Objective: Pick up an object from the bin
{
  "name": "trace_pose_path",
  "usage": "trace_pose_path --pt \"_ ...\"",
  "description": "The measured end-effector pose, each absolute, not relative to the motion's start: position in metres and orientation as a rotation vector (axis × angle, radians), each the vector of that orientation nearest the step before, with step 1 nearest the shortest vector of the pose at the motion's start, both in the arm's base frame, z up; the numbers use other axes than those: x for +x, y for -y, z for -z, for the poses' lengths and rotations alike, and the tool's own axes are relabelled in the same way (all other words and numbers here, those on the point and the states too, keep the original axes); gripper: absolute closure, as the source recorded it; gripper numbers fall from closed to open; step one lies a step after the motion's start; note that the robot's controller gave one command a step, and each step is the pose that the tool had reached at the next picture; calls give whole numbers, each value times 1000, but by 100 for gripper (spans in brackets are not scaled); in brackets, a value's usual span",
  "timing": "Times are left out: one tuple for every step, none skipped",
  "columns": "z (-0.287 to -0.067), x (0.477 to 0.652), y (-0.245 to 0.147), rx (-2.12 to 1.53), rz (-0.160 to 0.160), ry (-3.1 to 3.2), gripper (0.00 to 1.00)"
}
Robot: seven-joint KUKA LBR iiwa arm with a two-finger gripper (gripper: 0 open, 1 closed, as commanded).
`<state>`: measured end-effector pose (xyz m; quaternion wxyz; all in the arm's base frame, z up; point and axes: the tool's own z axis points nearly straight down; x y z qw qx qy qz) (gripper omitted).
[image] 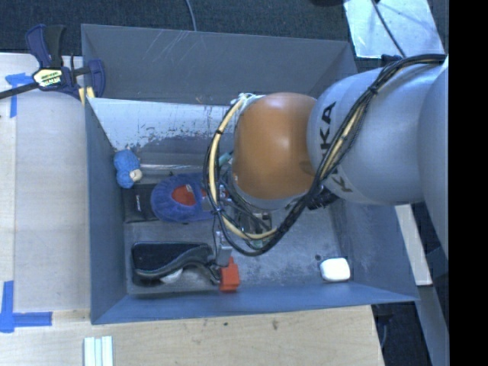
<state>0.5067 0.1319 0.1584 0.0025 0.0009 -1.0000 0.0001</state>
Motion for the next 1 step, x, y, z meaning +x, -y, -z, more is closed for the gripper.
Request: trace_pose_path --pt "-68 488 -161 315 1 3128 0"
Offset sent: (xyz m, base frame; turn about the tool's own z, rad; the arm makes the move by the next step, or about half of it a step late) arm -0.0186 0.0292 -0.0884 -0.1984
